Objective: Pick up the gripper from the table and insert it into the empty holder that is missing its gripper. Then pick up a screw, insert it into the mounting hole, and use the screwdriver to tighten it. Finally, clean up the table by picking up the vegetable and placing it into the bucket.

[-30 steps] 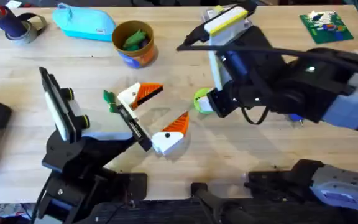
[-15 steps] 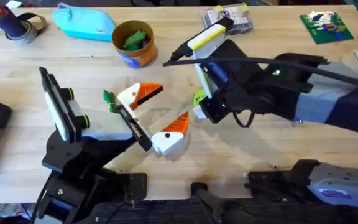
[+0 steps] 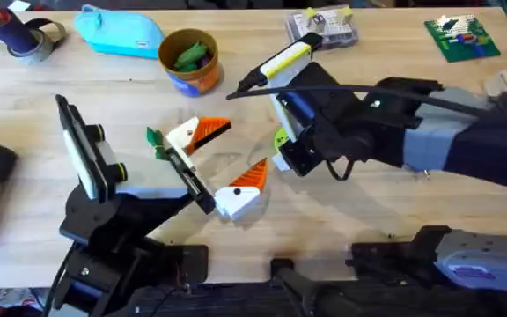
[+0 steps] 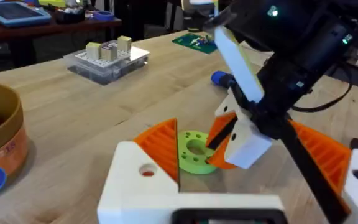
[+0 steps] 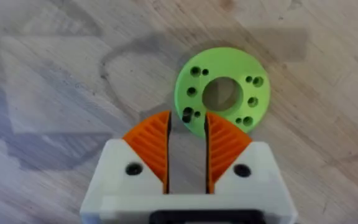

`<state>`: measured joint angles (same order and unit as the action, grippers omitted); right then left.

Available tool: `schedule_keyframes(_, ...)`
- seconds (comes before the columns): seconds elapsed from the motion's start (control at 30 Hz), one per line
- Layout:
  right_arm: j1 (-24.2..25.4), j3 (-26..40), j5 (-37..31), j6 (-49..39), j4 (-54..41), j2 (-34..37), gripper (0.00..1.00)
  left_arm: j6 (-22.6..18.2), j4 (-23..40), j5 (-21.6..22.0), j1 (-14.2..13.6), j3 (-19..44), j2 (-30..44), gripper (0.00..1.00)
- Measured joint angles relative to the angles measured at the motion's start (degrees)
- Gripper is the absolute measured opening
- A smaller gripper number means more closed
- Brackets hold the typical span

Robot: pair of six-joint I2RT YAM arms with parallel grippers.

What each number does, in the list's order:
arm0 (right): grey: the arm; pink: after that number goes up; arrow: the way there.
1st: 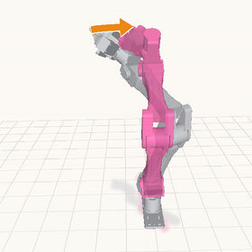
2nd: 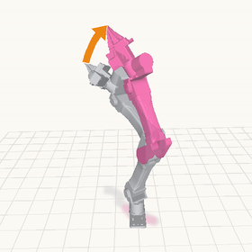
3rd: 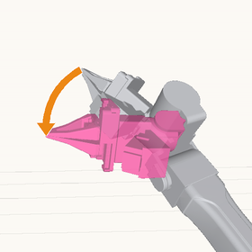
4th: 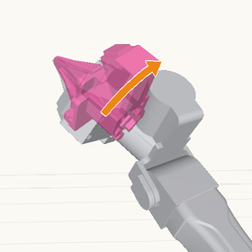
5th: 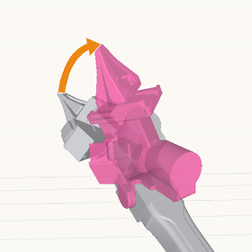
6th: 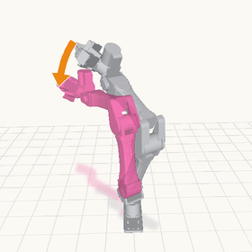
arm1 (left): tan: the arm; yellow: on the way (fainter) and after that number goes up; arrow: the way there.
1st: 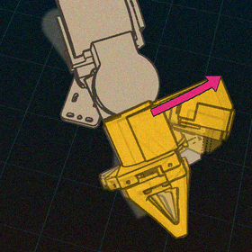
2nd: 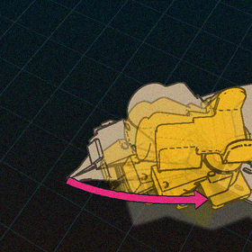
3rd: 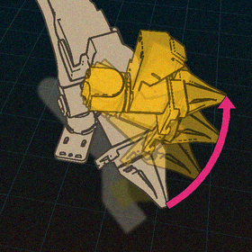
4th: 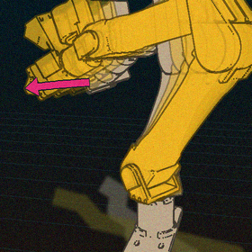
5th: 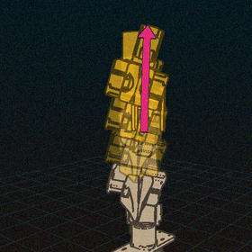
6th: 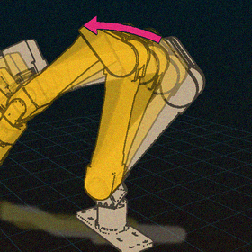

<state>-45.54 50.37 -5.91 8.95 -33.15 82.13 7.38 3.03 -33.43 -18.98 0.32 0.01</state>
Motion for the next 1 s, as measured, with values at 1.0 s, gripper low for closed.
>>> schedule_keyframes(1.0, -0.48, 0.02, -0.42, -11.78, 1.55, 3.10, 0.179, 0.00, 0.00, 0.00, 0.00, 0.00, 0.00, 0.990)
